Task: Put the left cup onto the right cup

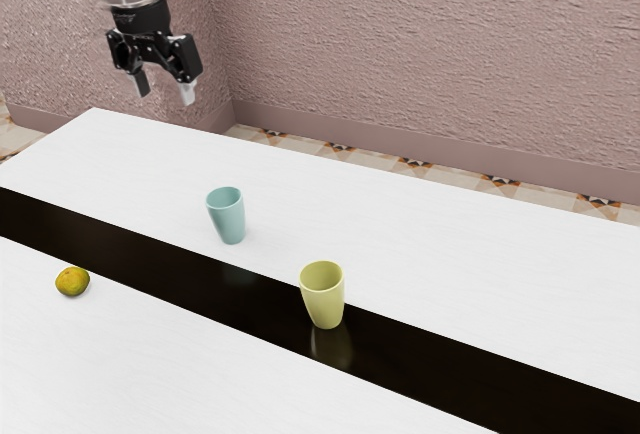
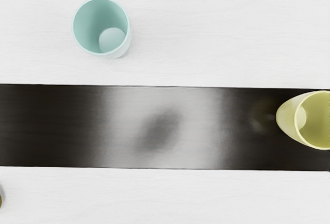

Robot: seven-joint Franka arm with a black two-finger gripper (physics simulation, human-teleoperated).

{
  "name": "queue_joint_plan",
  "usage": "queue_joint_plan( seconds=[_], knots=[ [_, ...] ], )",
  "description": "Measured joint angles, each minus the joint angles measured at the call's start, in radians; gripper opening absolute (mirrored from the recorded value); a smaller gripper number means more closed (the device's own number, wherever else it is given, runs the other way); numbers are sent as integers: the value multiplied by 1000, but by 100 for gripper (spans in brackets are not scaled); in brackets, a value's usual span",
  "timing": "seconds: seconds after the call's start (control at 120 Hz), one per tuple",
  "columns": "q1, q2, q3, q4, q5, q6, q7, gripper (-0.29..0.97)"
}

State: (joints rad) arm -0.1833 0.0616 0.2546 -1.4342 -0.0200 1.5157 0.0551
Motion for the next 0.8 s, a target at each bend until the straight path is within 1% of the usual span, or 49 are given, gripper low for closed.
queue_joint_plan(
  seconds=[0.217, 0.375, 0.575, 0.8],
  knots=[
    [20, 3, -4, -1, 0, 10, 0, 66],
    [14, 16, 6, -28, 3, 30, 5, 66],
    [19, 34, 36, -138, 2, 124, 38, 66],
    [28, 69, 40, -225, -9, 246, 83, 66]
  ],
)
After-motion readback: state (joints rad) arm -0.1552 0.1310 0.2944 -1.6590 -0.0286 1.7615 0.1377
